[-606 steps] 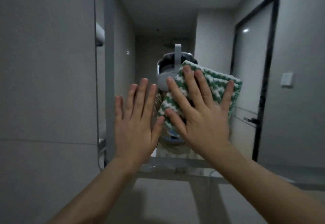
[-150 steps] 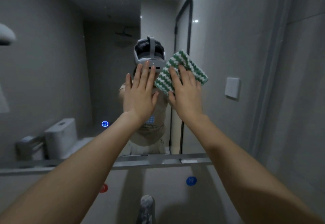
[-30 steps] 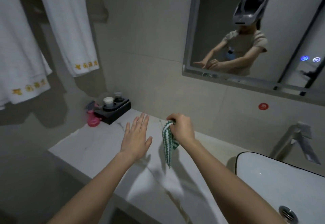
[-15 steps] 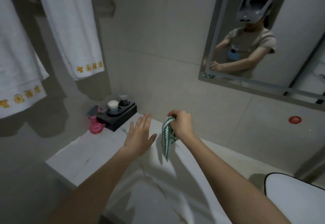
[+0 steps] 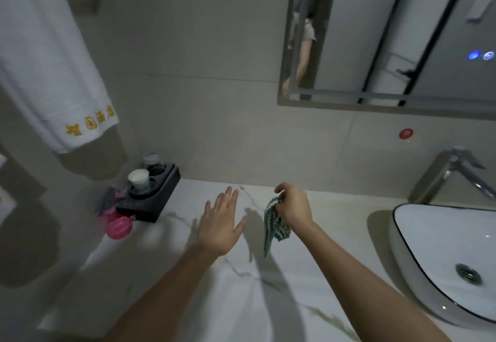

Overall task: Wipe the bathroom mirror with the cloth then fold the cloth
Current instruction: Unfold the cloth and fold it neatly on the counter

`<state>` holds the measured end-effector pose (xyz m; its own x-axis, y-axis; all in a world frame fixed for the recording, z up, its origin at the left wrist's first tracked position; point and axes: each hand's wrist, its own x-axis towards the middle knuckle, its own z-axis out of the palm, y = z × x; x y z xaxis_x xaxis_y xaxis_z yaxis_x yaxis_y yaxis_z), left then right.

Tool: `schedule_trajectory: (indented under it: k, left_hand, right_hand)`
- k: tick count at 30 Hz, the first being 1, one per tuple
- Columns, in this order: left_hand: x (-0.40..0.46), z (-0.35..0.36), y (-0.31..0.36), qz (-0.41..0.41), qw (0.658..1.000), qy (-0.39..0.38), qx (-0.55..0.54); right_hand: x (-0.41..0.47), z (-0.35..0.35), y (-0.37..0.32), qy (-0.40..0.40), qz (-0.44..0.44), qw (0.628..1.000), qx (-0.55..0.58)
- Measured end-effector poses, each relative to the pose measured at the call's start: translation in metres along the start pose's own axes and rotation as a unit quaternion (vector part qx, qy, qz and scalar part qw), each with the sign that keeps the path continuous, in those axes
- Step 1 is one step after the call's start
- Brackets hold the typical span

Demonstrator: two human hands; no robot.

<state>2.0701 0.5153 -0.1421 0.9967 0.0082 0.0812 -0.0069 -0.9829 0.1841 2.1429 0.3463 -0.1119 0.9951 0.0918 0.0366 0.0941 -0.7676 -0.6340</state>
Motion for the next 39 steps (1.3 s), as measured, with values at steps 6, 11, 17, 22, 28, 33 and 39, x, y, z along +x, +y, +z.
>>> schedule_trajectory:
  k: [6,11,17,22,28,33,39]
  left_hand:
    - [-0.015,0.020,0.009,0.048,0.998,-0.046,-0.006]
    - [-0.028,0.051,0.013,0.062,0.996,-0.068,0.006]
    - [-0.034,0.077,0.007,0.074,0.993,-0.083,0.031]
    - [-0.044,0.097,0.009,0.081,0.994,-0.077,0.014]
    - [-0.068,0.126,0.017,0.105,0.991,-0.073,0.031]
    - [-0.085,0.139,0.015,0.086,0.993,-0.075,0.030]
    - [-0.105,0.149,0.013,0.070,0.993,-0.081,0.043]
  right_hand:
    - [-0.012,0.013,0.025,0.007,0.049,0.998,-0.038]
    - [-0.021,0.038,0.050,-0.007,0.086,0.994,-0.060]
    - [-0.030,0.058,0.074,-0.027,0.103,0.993,-0.047]
    - [-0.054,0.079,0.092,-0.071,0.099,0.993,-0.003]
    - [-0.092,0.103,0.108,-0.155,0.058,0.986,-0.006]
    - [-0.117,0.116,0.125,-0.209,0.026,0.977,0.026]
    - [-0.127,0.105,0.144,-0.110,0.055,0.988,0.094]
